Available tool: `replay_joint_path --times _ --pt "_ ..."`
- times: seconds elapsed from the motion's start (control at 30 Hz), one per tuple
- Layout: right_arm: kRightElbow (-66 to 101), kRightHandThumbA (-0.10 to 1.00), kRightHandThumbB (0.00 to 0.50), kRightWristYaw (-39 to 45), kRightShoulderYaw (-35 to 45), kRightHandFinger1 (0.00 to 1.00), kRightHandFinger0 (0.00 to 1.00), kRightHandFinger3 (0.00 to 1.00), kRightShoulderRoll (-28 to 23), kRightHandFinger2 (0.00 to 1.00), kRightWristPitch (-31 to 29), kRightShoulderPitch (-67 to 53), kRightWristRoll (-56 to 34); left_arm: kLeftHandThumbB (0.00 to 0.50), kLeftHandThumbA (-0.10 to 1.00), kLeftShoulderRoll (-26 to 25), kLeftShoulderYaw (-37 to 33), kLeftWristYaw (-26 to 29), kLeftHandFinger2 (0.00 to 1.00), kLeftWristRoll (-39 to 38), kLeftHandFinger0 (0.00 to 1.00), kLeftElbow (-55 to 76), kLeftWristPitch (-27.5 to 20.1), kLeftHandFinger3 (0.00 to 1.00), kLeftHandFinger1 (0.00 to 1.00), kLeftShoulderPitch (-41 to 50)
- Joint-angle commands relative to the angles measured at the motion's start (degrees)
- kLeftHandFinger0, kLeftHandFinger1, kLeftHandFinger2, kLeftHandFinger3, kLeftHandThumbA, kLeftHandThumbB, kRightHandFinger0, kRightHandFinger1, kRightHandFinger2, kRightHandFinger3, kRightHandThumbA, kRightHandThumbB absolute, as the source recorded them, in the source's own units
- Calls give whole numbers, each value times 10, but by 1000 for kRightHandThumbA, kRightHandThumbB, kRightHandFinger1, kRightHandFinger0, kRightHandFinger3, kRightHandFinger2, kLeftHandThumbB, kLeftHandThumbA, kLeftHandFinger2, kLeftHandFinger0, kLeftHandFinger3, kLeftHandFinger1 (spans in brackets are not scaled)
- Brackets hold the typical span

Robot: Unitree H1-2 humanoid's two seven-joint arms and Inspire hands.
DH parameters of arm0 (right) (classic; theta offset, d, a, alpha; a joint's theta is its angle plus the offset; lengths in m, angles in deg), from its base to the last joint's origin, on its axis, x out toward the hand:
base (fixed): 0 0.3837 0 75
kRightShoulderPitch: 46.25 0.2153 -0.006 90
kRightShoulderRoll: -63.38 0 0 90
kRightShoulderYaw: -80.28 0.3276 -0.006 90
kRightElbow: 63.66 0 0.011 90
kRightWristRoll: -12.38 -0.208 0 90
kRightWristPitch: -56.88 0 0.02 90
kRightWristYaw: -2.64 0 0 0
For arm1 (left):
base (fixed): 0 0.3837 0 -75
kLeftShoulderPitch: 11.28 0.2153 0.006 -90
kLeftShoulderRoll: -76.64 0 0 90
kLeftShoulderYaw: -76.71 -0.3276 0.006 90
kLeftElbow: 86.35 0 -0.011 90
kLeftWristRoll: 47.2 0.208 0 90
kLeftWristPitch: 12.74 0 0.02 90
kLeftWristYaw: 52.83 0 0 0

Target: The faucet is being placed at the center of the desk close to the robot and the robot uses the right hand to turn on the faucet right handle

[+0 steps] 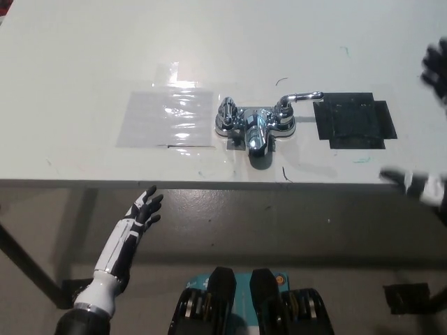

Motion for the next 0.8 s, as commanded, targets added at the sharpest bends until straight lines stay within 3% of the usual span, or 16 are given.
replay_joint_path --times 0.0,0.1,0.2,0.53,0.77 --pt "8 1000 250 2 -13 1000 1000 1000 47 1000 -99 -55 -100 28 985 -14 12 -14 1000 -22 1000 26 -14 1000 1000 -27" --pt "-49 1000 258 -6 -26 1000 1000 1000 69 1000 -125 -74 -54 42 995 -18 10 -16 1000 -19 1000 25 -19 1000 1000 -28" --pt "-103 994 209 -15 -35 1000 1000 1000 82 1000 -158 -86 -20 73 997 -18 9 -10 1000 -15 1000 28 -11 1000 1000 -28" --pt "-270 918 112 -44 -68 1000 1000 1000 89 1000 -227 -131 59 63 984 -23 7 -13 1000 -18 1000 39 -19 1000 1000 7" --pt "-349 834 48 -46 -75 1000 1000 1000 82 1000 -264 -152 62 76 966 -22 5 -11 1000 -17 1000 47 -20 1000 1000 46"
